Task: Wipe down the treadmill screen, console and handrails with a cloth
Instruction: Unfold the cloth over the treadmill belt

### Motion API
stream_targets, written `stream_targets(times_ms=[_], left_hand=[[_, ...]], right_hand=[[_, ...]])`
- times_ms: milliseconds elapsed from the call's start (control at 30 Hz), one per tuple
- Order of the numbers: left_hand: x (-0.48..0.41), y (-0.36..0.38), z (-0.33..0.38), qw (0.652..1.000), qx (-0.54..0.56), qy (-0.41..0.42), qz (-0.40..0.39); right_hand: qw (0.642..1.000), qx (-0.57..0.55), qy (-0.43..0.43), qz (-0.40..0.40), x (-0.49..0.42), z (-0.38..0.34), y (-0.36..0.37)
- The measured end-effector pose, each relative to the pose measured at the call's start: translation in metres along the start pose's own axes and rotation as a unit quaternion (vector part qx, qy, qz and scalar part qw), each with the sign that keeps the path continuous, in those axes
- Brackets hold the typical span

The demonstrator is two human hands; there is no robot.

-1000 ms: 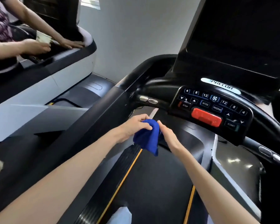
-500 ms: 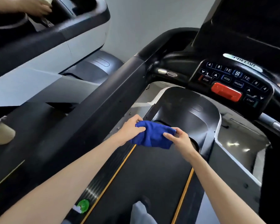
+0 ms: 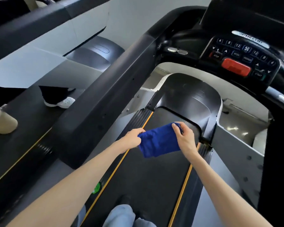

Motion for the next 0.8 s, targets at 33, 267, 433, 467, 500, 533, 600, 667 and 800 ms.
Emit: stream_targets(times_ms=[33, 267, 433, 467, 500, 533, 600, 667, 800], left_hand=[[0.009, 0.004, -0.009, 1.0, 0.008, -0.008, -0.017], [0.062, 0.0, -0.099, 0.994, 0.039, -0.086, 0.059], [0.111, 0.006, -0.188, 0.98, 0.082, -0.153, 0.1], [0.122, 0.006, -0.209, 0.974, 0.093, -0.171, 0.115], [0.131, 0.005, -0.229, 0.968, 0.102, -0.186, 0.132], [0.14, 0.004, -0.251, 0.962, 0.106, -0.204, 0.149], [0.16, 0.002, -0.297, 0.944, 0.108, -0.249, 0.19], [0.19, -0.001, -0.341, 0.919, 0.114, -0.294, 0.238], [0.246, -0.002, -0.426, 0.869, 0.151, -0.364, 0.301]], right_hand=[[1.0, 0.008, 0.003, -0.015, 0.008, 0.004, 0.007], [0.994, 0.02, 0.016, -0.11, 0.082, 0.028, 0.063], [0.981, 0.05, 0.018, -0.185, 0.144, 0.049, 0.112], [0.978, 0.058, 0.016, -0.199, 0.158, 0.051, 0.126], [0.975, 0.063, 0.01, -0.214, 0.174, 0.051, 0.141], [0.971, 0.066, 0.005, -0.23, 0.191, 0.053, 0.156], [0.962, 0.074, 0.006, -0.262, 0.227, 0.058, 0.183], [0.954, 0.077, 0.014, -0.288, 0.263, 0.07, 0.206], [0.917, 0.118, -0.002, -0.381, 0.333, 0.095, 0.252]])
Point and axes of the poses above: each hand's wrist, its own x-axis away from the middle knuckle, its own y-axis out of the palm, z = x × y, the point moved 10 cm from there along -x, towards the middle knuckle, and after that the axes turned 12 degrees about z, right-handed, at the moved point
